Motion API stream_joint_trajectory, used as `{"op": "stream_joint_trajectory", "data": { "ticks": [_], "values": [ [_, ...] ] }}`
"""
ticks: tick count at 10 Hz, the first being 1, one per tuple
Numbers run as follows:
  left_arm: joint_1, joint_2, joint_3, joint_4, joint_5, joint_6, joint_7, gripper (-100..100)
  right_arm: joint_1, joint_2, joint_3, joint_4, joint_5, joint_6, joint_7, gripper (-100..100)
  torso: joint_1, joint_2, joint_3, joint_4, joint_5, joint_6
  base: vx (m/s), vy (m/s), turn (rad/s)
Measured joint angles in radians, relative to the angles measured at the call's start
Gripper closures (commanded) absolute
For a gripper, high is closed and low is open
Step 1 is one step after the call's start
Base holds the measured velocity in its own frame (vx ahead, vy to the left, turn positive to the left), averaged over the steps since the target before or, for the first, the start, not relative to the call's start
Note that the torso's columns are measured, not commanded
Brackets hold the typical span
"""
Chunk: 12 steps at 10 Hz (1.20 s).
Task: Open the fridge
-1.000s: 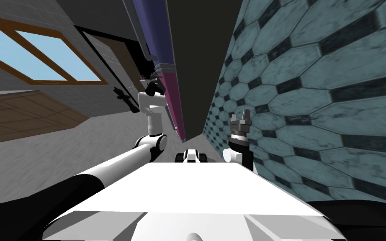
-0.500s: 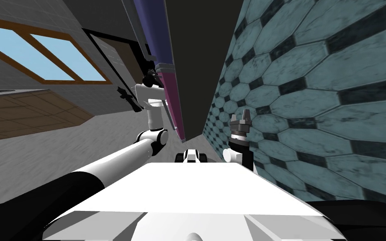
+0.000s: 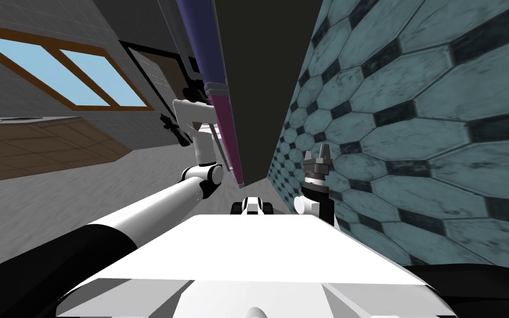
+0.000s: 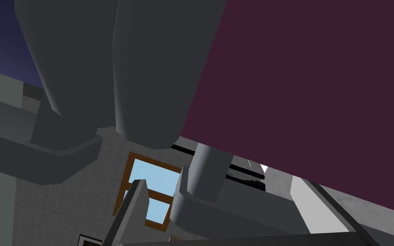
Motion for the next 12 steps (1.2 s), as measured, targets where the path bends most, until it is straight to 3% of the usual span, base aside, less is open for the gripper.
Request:
{"op": "stream_joint_trajectory", "data": {
  "ticks": [6, 10, 11, 12],
  "values": [
    [-0.15, -0.006, 0.089, 0.103, -0.073, 0.135, 0.018, -100, 0.0, 0.0, 0.0, 0.0, 0.0, 0.0, 0.0, 0, 0.001, 0.005, 0.004, 0.001, 0.001, -0.003, 0.007, -0.056, 0.07],
    [-0.183, -0.004, 0.114, 0.126, -0.092, 0.174, 0.019, -100, 0.0, 0.0, 0.0, 0.0, 0.0, 0.0, 0.0, 0, 0.005, -0.001, 0.001, 0.0, 0.003, -0.005, 0.043, -0.002, 0.016],
    [-0.183, -0.004, 0.114, 0.126, -0.092, 0.175, 0.019, 100, 0.0, 0.0, 0.0, 0.0, 0.0, 0.0, 0.0, 0, 0.005, 0.0, -0.001, -0.001, 0.003, -0.004, 0.0, 0.0, 0.0],
    [-0.183, -0.005, 0.114, 0.125, -0.092, 0.176, 0.019, 100, 0.0, 0.0, 0.0, 0.0, 0.0, 0.0, 0.0, 0, 0.004, 0.0, 0.0, -0.002, 0.003, -0.005, -0.062, 0.195, -0.03]
  ]
}}
